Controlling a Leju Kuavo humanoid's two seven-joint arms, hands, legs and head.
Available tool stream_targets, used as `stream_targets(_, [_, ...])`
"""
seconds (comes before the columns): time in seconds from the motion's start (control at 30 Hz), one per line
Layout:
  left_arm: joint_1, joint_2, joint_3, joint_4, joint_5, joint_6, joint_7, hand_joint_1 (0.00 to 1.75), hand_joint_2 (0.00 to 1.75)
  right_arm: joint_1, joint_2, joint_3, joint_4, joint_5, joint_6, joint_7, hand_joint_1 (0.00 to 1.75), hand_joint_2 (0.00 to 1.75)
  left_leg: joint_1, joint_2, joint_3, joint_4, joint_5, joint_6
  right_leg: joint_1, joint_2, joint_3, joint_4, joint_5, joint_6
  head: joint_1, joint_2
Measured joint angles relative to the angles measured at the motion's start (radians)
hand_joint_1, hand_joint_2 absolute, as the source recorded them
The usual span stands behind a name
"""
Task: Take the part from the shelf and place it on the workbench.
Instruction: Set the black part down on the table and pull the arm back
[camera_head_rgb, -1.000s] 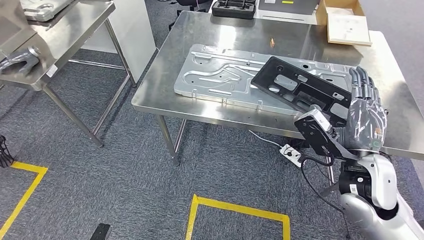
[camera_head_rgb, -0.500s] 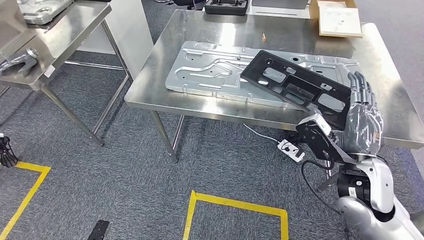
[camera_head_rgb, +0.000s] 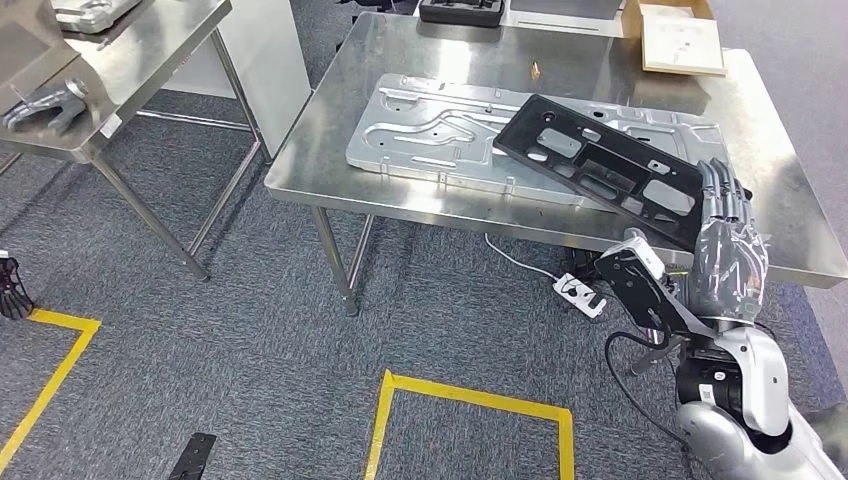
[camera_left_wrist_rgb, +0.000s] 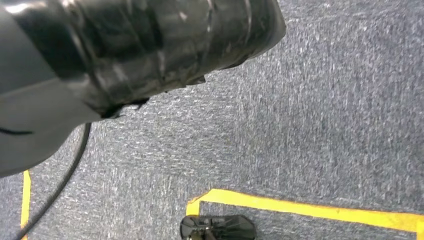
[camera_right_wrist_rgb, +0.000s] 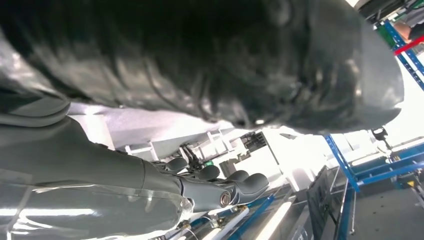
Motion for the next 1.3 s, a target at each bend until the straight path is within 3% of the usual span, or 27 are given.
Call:
stream_targets(0.07, [0.000, -0.001, 0.000, 0.000, 0.000, -0.001, 0.000, 0.00, 0.00, -0.001, -0.001, -0.001, 0.000, 0.000, 0.000, 0.000, 0.00, 0.00, 0.000, -0.001, -0.015, 0.018, -0.001, -0.007, -0.003, 0.001, 0.070, -0.123, 0.036, 0.000, 0.000, 0.000])
stream_targets(0.1, [0.000, -0.001, 0.000, 0.000, 0.000, -0.001, 0.000, 0.00, 0.00, -0.001, -0.002, -0.001, 0.000, -0.001, 0.001, 0.000, 0.00, 0.00, -0.001, -0.001, -0.021, 0.026, 0.000, -0.013, -0.003, 0.003, 0.086, -0.156, 0.043, -0.003, -0.001, 0.000])
stream_targets(0.23, [0.007, -0.005, 0.000, 0.000, 0.003, -0.002, 0.000, 0.00, 0.00, -0.010, -0.001, -0.002, 0.004, -0.011, 0.014, -0.004, 0.00, 0.00, -0.001, -0.004, -0.037, 0.038, 0.002, -0.035, 0.001, 0.006, 0.077, -0.169, 0.060, -0.030, -0.002, 0.000])
stream_targets(0.27, [0.011, -0.009, 0.000, 0.000, 0.004, -0.003, 0.000, 0.00, 0.00, -0.017, -0.001, -0.001, 0.006, -0.012, 0.021, -0.006, 0.00, 0.00, 0.001, -0.005, -0.046, 0.058, -0.017, -0.041, 0.001, 0.005, 0.073, -0.171, 0.066, -0.038, -0.003, 0.000])
stream_targets(0.33, [0.020, -0.018, 0.000, 0.000, 0.006, -0.006, 0.000, 0.00, 0.00, -0.034, -0.001, 0.000, 0.008, -0.012, 0.035, -0.009, 0.00, 0.00, 0.006, -0.006, -0.083, 0.149, -0.089, -0.051, 0.000, 0.003, 0.060, -0.173, 0.079, -0.048, -0.005, 0.000])
stream_targets(0.4, [0.029, -0.027, 0.000, 0.000, 0.007, -0.009, 0.001, 0.00, 0.00, -0.047, -0.001, 0.002, 0.009, -0.010, 0.049, -0.009, 0.00, 0.00, 0.008, -0.006, -0.120, 0.264, -0.155, -0.057, 0.003, 0.003, 0.044, -0.172, 0.090, -0.051, -0.006, 0.000])
stream_targets(0.43, [0.034, -0.031, 0.000, 0.000, 0.007, -0.010, 0.002, 0.00, 0.00, -0.052, -0.001, 0.003, 0.009, -0.009, 0.054, -0.008, 0.00, 0.00, 0.009, -0.006, -0.122, 0.289, -0.165, -0.057, 0.005, 0.003, 0.034, -0.171, 0.097, -0.051, -0.006, 0.000])
stream_targets(0.47, [0.038, -0.035, 0.000, 0.000, 0.007, -0.011, 0.003, 0.00, 0.00, -0.057, -0.001, 0.004, 0.009, -0.008, 0.057, -0.007, 0.00, 0.00, 0.009, -0.006, -0.105, 0.278, -0.157, -0.055, 0.006, 0.003, 0.025, -0.171, 0.103, -0.050, -0.006, 0.000])
stream_targets(0.5, [0.041, -0.038, 0.000, 0.000, 0.008, -0.011, 0.004, 0.00, 0.00, -0.061, -0.001, 0.005, 0.010, -0.008, 0.058, -0.005, 0.00, 0.00, 0.009, -0.006, -0.069, 0.230, -0.137, -0.052, 0.007, 0.003, 0.017, -0.170, 0.109, -0.049, -0.006, 0.000])
stream_targets(0.57, [0.041, -0.041, 0.000, 0.000, 0.008, -0.012, 0.006, 0.00, 0.00, -0.069, -0.001, 0.007, 0.010, -0.007, 0.059, -0.002, 0.00, 0.00, 0.006, -0.006, 0.021, 0.093, -0.099, -0.043, 0.009, 0.002, 0.006, -0.171, 0.121, -0.043, -0.006, 0.000])
stream_targets(0.63, [0.040, -0.042, 0.000, 0.000, 0.007, -0.012, 0.008, 0.00, 0.00, -0.075, -0.001, 0.009, 0.010, -0.007, 0.061, 0.001, 0.00, 0.00, -0.001, -0.008, 0.060, 0.020, -0.083, -0.033, 0.008, 0.001, 0.003, -0.173, 0.131, -0.033, -0.004, 0.000])
stream_targets(0.73, [0.041, -0.043, 0.000, 0.000, 0.003, -0.012, 0.010, 0.00, 0.00, -0.080, -0.001, 0.011, 0.010, -0.007, 0.063, 0.003, 0.00, 0.00, -0.008, -0.007, 0.054, 0.005, -0.060, -0.017, 0.002, 0.000, 0.001, -0.178, 0.142, -0.013, -0.002, 0.000])
stream_targets(0.77, [0.041, -0.043, 0.000, 0.000, 0.002, -0.012, 0.009, 0.00, 0.00, -0.082, -0.001, 0.012, 0.010, -0.008, 0.066, 0.004, 0.00, 0.00, -0.008, -0.005, 0.052, -0.003, -0.048, -0.010, 0.001, 0.001, -0.004, -0.167, 0.128, -0.009, -0.002, 0.000])
stream_targets(0.8, [0.041, -0.044, 0.000, 0.000, 0.002, -0.012, 0.007, 0.00, 0.00, -0.085, -0.001, 0.012, 0.010, -0.010, 0.067, 0.005, 0.00, 0.00, -0.006, -0.003, 0.047, -0.010, -0.035, -0.003, 0.001, 0.001, -0.016, -0.138, 0.096, -0.007, 0.000, 0.000])
stream_targets(0.87, [0.040, -0.046, 0.000, 0.000, 0.000, -0.011, 0.002, 0.00, 0.00, -0.095, -0.001, 0.013, 0.012, -0.026, 0.069, 0.008, 0.00, 0.00, -0.006, -0.001, 0.028, -0.013, -0.016, 0.006, 0.001, 0.001, -0.048, -0.029, 0.002, -0.006, 0.002, 0.000])
stream_targets(0.9, [0.039, -0.047, 0.000, 0.000, -0.002, -0.011, 0.000, 0.00, 0.00, -0.099, -0.001, 0.014, 0.013, -0.039, 0.068, 0.009, 0.00, 0.00, -0.007, -0.001, 0.015, -0.011, -0.008, 0.008, 0.001, 0.001, -0.060, 0.031, -0.033, -0.004, 0.003, 0.000])
stream_targets(0.93, [0.039, -0.049, 0.000, 0.000, -0.003, -0.011, -0.002, 0.00, 0.00, -0.101, -0.001, 0.016, 0.015, -0.052, 0.064, 0.009, 0.00, 0.00, -0.008, -0.001, 0.002, -0.008, -0.001, 0.008, 0.001, 0.001, -0.061, 0.070, -0.047, -0.003, 0.003, 0.000])
stream_targets(0.97, [0.038, -0.050, 0.000, 0.000, -0.005, -0.011, -0.002, 0.00, 0.00, -0.103, -0.001, 0.018, 0.017, -0.063, 0.059, 0.007, 0.00, 0.00, -0.008, -0.001, -0.011, -0.005, 0.006, 0.007, 0.000, 0.001, -0.047, 0.076, -0.040, -0.001, 0.003, 0.000])
stream_targets(1.0, [0.038, -0.052, 0.000, 0.000, -0.006, -0.011, -0.002, 0.00, 0.00, -0.105, -0.001, 0.020, 0.019, -0.072, 0.050, 0.004, 0.00, 0.00, -0.007, -0.001, -0.024, 0.001, 0.012, 0.005, -0.001, 0.001, -0.015, 0.046, -0.019, 0.000, 0.003, 0.000])
stream_targets(1.1, [0.038, -0.057, 0.000, 0.000, -0.007, -0.012, -0.003, 0.00, 0.00, -0.111, -0.001, 0.024, 0.022, -0.080, 0.026, -0.006, 0.00, 0.00, -0.005, -0.002, -0.048, 0.015, 0.021, 0.000, -0.003, 0.000, 0.082, -0.083, 0.033, 0.002, 0.003, 0.000])
stream_targets(1.23, [0.038, -0.057, 0.000, 0.000, -0.007, -0.012, -0.003, 0.00, 0.00, -0.111, 0.000, 0.024, 0.022, -0.083, 0.013, -0.010, 0.00, 0.00, -0.006, -0.003, -0.055, 0.021, 0.022, -0.003, 0.000, 0.000, 0.106, -0.123, 0.027, 0.001, 0.003, 0.000])
stream_targets(1.3, [0.040, -0.058, 0.000, 0.000, -0.007, -0.014, -0.003, 0.00, 0.00, -0.106, 0.000, 0.025, 0.024, -0.095, -0.021, -0.015, 0.00, 0.00, -0.006, -0.005, -0.073, 0.039, 0.022, -0.020, 0.004, 0.000, 0.116, -0.167, 0.025, -0.017, 0.002, 0.000])
